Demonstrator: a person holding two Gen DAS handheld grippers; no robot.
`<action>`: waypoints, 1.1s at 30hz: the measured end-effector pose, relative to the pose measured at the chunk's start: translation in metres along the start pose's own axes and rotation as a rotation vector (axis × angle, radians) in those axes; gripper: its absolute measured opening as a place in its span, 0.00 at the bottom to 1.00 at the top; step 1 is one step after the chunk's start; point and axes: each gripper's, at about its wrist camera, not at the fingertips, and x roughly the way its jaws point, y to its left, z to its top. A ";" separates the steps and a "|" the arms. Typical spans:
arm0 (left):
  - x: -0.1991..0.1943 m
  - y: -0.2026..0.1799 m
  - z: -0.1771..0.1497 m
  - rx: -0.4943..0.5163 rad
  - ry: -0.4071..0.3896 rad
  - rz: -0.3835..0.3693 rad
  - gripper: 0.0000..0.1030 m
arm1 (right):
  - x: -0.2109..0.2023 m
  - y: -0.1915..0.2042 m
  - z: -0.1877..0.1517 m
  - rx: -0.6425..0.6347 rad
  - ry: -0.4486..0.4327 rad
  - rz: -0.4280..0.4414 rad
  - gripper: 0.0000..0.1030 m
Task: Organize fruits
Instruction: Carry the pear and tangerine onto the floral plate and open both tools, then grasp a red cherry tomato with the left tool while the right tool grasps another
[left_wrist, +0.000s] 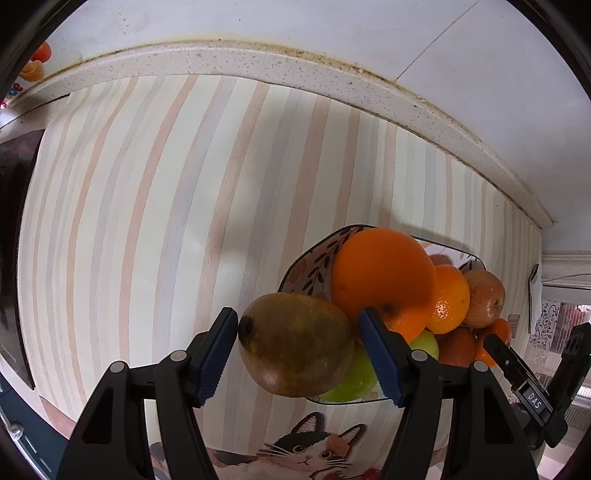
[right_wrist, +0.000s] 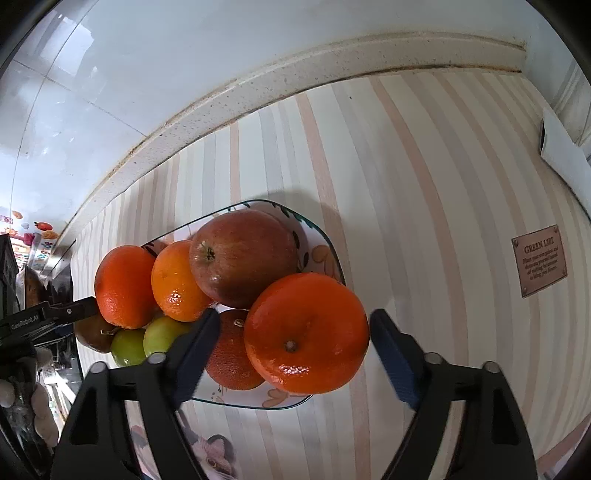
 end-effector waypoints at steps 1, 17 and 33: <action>-0.002 -0.001 -0.001 0.006 -0.007 0.003 0.64 | -0.002 0.001 0.000 -0.003 -0.001 -0.004 0.90; -0.052 -0.031 -0.068 0.132 -0.152 0.107 0.92 | -0.062 0.044 -0.047 -0.186 -0.049 -0.151 0.93; -0.105 -0.050 -0.159 0.194 -0.290 0.102 0.92 | -0.161 0.069 -0.121 -0.250 -0.209 -0.150 0.93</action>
